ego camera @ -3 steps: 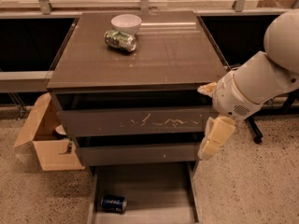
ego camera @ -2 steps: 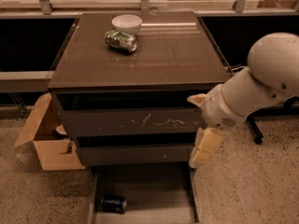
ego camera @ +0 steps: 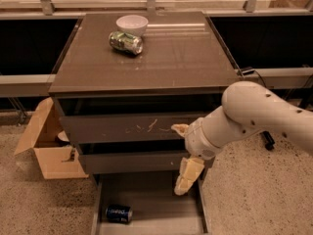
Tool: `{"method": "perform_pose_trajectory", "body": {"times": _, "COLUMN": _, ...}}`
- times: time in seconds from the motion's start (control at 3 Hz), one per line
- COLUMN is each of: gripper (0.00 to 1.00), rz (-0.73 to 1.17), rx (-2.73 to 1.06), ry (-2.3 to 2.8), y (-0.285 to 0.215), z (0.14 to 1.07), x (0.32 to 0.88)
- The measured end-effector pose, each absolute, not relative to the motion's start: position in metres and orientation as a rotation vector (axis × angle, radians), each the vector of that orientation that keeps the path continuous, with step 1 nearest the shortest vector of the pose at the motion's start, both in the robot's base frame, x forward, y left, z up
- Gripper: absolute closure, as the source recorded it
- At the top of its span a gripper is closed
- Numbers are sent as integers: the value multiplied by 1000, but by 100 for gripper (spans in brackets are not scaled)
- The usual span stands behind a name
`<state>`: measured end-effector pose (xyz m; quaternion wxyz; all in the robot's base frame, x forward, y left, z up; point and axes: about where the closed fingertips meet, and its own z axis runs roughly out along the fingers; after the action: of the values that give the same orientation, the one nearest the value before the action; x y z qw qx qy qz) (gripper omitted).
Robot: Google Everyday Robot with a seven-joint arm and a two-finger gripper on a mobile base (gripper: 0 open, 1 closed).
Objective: Pick pepsi can from bottom drawer and place on counter
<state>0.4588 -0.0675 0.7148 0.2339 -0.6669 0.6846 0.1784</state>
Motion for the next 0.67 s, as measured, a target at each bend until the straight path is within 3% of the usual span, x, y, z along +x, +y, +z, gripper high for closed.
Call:
{"method": "perform_pose_trajectory", "body": {"times": 0.33, "gripper": 0, "rz": 660, "rx": -1813, "ry": 1857, "y": -38, "z": 657, "x": 458}}
{"method": "perform_pose_trajectory", "body": {"times": 0.67, "gripper": 0, "rz": 660, "rx": -1813, "ry": 1857, "y": -38, "z": 657, "x": 458}}
